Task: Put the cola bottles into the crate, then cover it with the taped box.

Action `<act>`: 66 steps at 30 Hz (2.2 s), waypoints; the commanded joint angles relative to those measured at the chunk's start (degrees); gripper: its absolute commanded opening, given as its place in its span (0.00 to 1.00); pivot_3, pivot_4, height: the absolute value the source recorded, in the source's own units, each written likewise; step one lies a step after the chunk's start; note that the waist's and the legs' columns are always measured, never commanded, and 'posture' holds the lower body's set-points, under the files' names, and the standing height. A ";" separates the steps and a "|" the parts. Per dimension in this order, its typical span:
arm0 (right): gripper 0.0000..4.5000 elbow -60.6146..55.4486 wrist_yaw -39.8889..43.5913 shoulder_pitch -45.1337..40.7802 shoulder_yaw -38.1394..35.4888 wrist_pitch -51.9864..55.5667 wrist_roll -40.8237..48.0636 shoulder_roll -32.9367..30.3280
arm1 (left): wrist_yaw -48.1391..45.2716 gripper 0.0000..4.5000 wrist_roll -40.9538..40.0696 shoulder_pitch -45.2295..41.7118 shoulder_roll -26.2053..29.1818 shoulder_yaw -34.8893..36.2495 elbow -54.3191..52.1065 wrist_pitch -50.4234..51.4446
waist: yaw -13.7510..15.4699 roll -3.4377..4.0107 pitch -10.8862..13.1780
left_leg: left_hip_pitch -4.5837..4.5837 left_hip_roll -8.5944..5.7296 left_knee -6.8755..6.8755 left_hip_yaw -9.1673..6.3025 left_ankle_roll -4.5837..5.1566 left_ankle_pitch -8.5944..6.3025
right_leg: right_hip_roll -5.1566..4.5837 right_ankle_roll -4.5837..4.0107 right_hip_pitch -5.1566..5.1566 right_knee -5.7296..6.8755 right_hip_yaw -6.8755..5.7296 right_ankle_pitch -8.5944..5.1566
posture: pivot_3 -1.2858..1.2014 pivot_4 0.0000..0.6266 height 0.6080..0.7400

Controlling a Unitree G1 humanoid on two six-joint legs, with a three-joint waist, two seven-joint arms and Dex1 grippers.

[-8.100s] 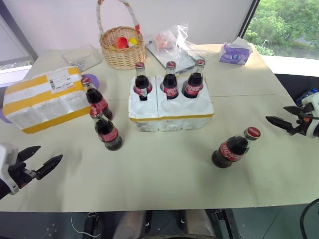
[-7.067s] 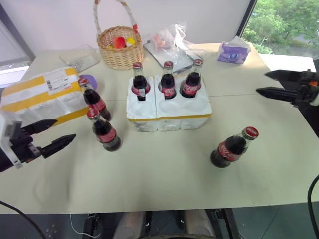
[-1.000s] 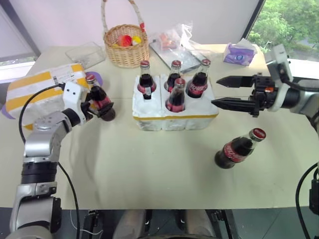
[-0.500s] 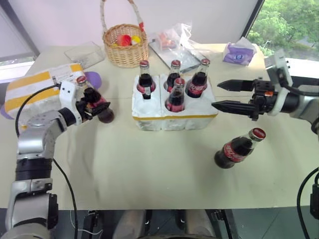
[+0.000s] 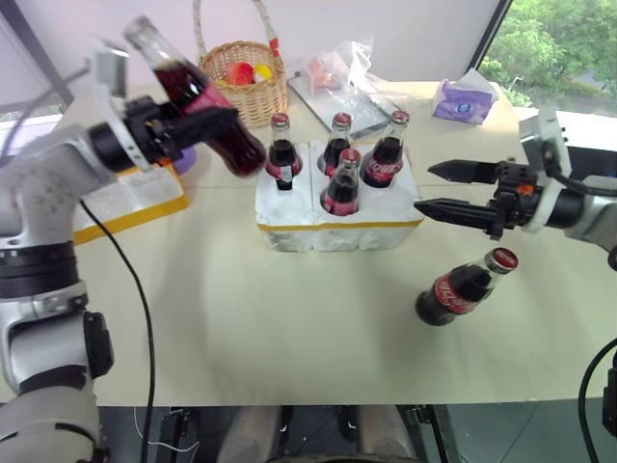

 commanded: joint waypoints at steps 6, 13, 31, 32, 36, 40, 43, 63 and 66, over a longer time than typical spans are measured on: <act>1.00 -4.19 -2.17 2.85 -4.71 0.01 2.22 -0.70 | -4.62 0.63 7.47 -3.20 -4.06 -8.32 1.40 -9.42 | -0.03 0.00 0.00 | -0.01 0.01 -0.03 0.01 0.01 0.00 | 0.01 -0.01 -0.06 0.02 0.04 0.00 | 0.52 0.24 1.00; 1.00 -5.46 -3.80 4.66 -6.06 0.15 2.98 -0.67 | -9.19 0.63 23.06 0.26 -2.36 -18.70 3.18 -27.19 | -0.04 0.01 0.00 | -0.02 0.01 -0.02 0.04 0.01 0.00 | -0.02 -0.02 -0.06 0.00 0.08 0.01 | 0.52 0.24 1.00; 1.00 -3.84 -6.21 4.99 -6.10 -1.19 0.29 -1.43 | -1.01 0.99 25.70 3.43 -9.75 -14.72 6.52 -27.76 | 0.06 0.02 -0.02 | 0.04 0.01 0.11 0.03 0.27 -0.09 | -0.01 -0.04 0.00 0.16 0.07 0.08 | 0.52 0.24 1.00; 1.00 -3.99 -6.34 5.13 -6.65 -1.04 0.37 -1.74 | -1.83 0.99 23.89 3.50 -8.40 -13.09 5.16 -25.53 | 0.05 0.02 -0.01 | 0.04 0.01 0.10 0.03 0.26 -0.09 | 0.00 -0.04 -0.03 0.20 0.07 0.08 | 0.52 0.24 1.00; 1.00 -4.50 -6.68 6.76 -11.32 -0.18 1.50 -3.47 | -6.62 0.99 12.08 3.32 -1.42 -5.16 -3.06 -12.57 | -0.36 0.01 -0.01 | 0.00 0.04 0.04 0.05 0.23 -0.07 | 0.02 -0.05 -0.20 0.32 0.11 0.08 | 0.52 0.24 1.00; 1.00 -5.98 -8.42 9.04 -18.55 2.03 4.00 -4.63 | -11.78 0.99 0.25 3.29 5.76 1.06 -9.80 -1.59 | -0.14 0.03 -0.01 | -0.01 0.06 0.02 0.05 0.22 -0.08 | 0.04 -0.05 -0.21 0.32 0.10 0.07 | 0.52 0.24 1.00; 1.00 -7.86 -10.86 11.37 -25.11 5.66 7.85 -4.03 | -13.94 0.99 -5.03 3.91 9.13 2.64 -12.86 3.20 | 0.39 0.04 -0.02 | 0.07 0.05 0.05 0.04 0.23 -0.08 | 0.03 -0.05 -0.04 0.29 0.08 0.07 | 0.52 0.24 1.00; 1.00 -36.49 -22.30 53.26 -46.99 6.42 26.40 11.79 | -24.23 0.99 4.48 5.92 8.54 -12.61 -11.69 -8.61 | 1.48 0.04 -0.03 | 0.62 0.18 -0.05 0.06 0.35 -0.16 | 0.09 -0.26 0.70 -0.39 0.18 -0.05 | 0.52 0.24 1.00; 1.00 -39.99 -21.76 59.04 -41.38 2.49 19.51 13.69 | -24.80 0.99 6.02 5.10 7.35 -13.79 -10.47 -10.53 | 1.60 0.03 -0.03 | 0.62 0.25 -0.09 0.05 0.35 -0.17 | 0.17 -0.24 0.69 -0.39 0.15 -0.05 | 0.52 0.24 1.00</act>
